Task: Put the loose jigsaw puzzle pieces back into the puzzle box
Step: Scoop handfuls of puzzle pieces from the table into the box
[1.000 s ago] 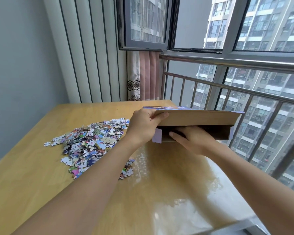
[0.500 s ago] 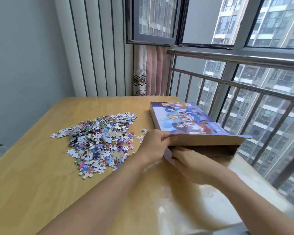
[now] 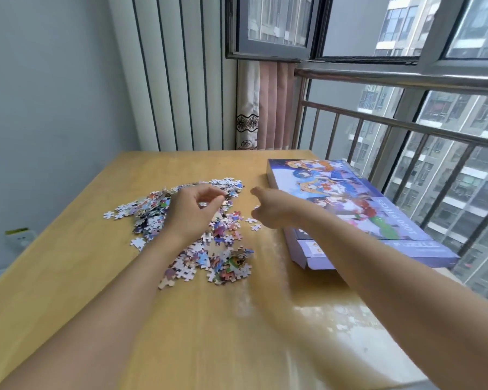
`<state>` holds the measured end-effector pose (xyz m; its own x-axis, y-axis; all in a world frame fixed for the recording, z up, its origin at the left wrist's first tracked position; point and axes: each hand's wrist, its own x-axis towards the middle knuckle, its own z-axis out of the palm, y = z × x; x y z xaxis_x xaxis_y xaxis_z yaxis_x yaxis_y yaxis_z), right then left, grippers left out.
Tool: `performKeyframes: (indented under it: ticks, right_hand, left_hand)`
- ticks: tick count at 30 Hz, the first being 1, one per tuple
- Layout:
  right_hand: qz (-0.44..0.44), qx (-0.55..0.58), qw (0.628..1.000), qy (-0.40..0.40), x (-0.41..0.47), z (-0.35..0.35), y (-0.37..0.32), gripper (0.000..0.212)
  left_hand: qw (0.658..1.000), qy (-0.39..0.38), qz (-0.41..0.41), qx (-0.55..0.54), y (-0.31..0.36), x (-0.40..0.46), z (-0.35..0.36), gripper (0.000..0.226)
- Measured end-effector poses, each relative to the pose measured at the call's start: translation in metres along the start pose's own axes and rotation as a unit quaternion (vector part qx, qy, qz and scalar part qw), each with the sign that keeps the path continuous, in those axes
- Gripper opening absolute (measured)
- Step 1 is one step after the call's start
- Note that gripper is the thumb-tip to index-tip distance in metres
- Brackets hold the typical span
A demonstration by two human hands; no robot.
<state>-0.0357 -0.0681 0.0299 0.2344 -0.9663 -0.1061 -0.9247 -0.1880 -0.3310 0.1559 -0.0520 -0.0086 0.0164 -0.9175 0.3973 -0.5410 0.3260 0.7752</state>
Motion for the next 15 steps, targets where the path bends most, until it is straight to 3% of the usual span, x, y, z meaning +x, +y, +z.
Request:
performKeyframes:
  ticks: [2, 6, 9, 11, 15]
  right_hand:
    - [0.042, 0.019, 0.998, -0.042, 0.028, 0.019, -0.002, 0.050]
    - [0.139, -0.011, 0.990, -0.011, 0.050, 0.052, -0.002, 0.072]
    - [0.109, 0.037, 0.993, -0.031, 0.048, 0.056, -0.019, 0.047]
    - [0.091, 0.100, 0.991, -0.022, 0.046, 0.055, -0.031, 0.031]
    - [0.055, 0.172, 0.978, 0.101, 0.064, 0.020, -0.039, 0.032]
  left_hand:
    - [0.990, 0.069, 0.005, 0.121, -0.024, 0.002, -0.021, 0.019]
    - [0.959, 0.141, -0.002, 0.246, -0.078, -0.008, -0.041, 0.044]
    - [0.958, 0.111, -0.118, 0.237, -0.106, -0.004, -0.046, 0.065]
    - [0.961, 0.110, -0.145, 0.209, -0.114, 0.002, -0.049, 0.069]
    - [0.965, 0.134, -0.149, 0.166, -0.119, 0.012, -0.046, 0.067]
